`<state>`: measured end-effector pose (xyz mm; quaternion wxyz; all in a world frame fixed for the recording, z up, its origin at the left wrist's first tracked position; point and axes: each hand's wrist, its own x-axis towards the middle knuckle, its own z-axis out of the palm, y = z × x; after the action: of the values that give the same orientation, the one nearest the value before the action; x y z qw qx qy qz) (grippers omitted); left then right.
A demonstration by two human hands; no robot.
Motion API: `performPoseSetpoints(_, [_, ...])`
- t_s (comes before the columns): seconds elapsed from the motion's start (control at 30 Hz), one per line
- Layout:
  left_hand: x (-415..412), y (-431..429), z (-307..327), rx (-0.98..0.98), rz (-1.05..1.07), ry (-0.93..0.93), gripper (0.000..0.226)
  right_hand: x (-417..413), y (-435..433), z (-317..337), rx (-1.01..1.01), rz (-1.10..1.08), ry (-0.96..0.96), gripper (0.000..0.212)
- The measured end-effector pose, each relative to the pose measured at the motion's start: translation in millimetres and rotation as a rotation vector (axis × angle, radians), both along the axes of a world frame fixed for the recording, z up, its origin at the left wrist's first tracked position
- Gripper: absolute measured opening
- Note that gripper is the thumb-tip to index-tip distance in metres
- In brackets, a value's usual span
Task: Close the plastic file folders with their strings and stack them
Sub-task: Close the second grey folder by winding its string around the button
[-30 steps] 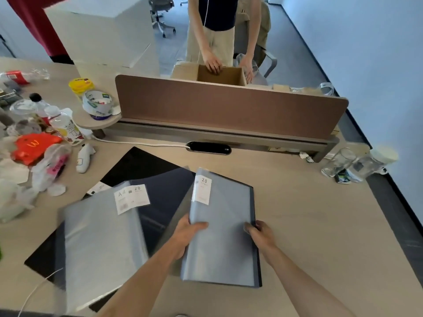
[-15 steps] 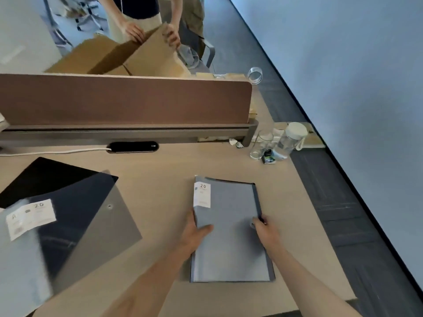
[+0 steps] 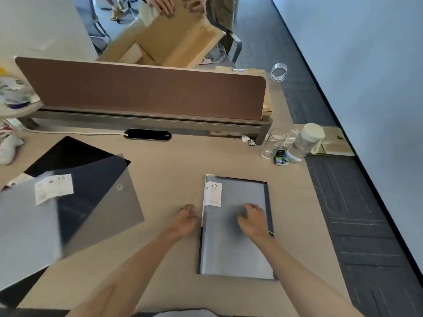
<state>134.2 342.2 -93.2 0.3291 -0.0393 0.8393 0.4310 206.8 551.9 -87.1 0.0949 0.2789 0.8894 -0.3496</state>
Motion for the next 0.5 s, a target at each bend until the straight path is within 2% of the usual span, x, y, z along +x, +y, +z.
performPoseSetpoints(0.1, [-4,-35,10,-0.005,0.009,0.057,0.043,-23,-43,6,-0.054,0.106,0.053,0.029])
performPoseSetpoints(0.17, [-5,-58,25,-0.036,-0.017,0.099,0.042,-36,-74,11,-0.082,0.168,0.097,0.026])
performPoseSetpoints(0.3, [-7,-122,40,-0.058,0.092,0.175,0.038,-62,-145,16,-0.096,0.317,0.132,0.026])
performPoseSetpoints(0.5, [-15,-236,41,-0.095,0.132,0.220,0.031,-95,-243,10,-0.115,0.384,0.110,0.023])
